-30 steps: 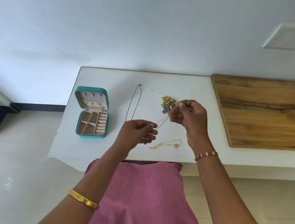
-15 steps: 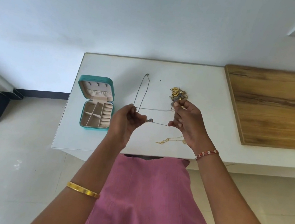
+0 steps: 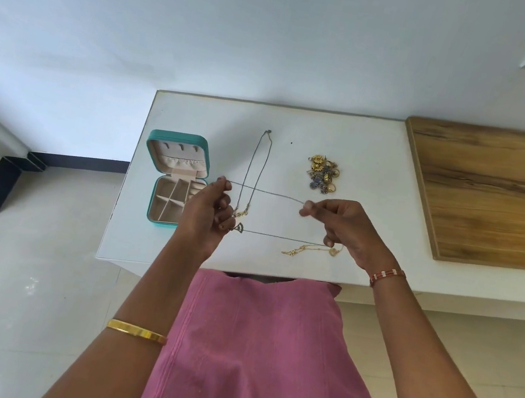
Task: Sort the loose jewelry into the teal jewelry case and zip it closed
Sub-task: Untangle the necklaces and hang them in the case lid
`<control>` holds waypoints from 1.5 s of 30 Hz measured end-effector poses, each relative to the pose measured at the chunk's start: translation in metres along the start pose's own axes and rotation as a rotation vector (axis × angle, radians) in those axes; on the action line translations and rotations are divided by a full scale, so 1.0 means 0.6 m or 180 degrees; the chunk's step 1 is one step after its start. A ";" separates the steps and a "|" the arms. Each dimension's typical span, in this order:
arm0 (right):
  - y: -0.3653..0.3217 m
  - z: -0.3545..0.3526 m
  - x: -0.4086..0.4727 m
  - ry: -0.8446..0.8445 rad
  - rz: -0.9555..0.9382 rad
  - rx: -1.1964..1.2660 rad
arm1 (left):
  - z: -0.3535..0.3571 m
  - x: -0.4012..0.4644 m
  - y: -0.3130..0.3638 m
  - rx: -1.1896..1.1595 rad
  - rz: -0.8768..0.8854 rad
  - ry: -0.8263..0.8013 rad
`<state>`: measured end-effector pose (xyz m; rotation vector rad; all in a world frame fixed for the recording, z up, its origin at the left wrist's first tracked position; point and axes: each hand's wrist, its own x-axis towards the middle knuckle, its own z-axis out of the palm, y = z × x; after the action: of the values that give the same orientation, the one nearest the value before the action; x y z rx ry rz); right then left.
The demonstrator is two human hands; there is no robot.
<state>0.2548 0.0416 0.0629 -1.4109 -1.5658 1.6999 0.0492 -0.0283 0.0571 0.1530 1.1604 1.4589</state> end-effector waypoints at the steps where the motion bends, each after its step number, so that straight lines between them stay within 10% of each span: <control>1: 0.001 0.000 0.000 -0.0092 0.0011 -0.0203 | 0.000 0.000 0.000 0.0094 0.0004 -0.0029; 4: 0.008 -0.003 0.002 -0.0216 0.0036 -0.0142 | -0.008 0.004 -0.001 0.0684 0.0082 -0.0110; 9: 0.007 -0.011 0.019 -0.0034 0.0245 0.2737 | -0.029 0.003 0.000 0.2734 0.0177 -0.0386; 14: 0.000 -0.002 0.038 -0.0158 0.0285 0.2664 | -0.029 0.000 -0.012 0.3687 -0.0059 -0.0765; 23: -0.021 0.004 0.049 -0.0316 0.0273 0.2371 | -0.040 0.003 -0.018 0.2959 -0.0301 -0.0733; 29: -0.027 -0.001 0.055 -0.0021 0.0269 0.2666 | -0.052 -0.001 -0.027 0.1016 -0.0648 -0.0789; 45: -0.039 -0.003 0.115 0.0666 0.0188 0.1242 | -0.066 0.019 -0.080 0.1469 -0.0191 0.0305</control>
<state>0.2222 0.1069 0.0583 -1.3858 -1.0234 1.7119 0.0518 -0.0507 -0.0020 0.3660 1.5551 1.1362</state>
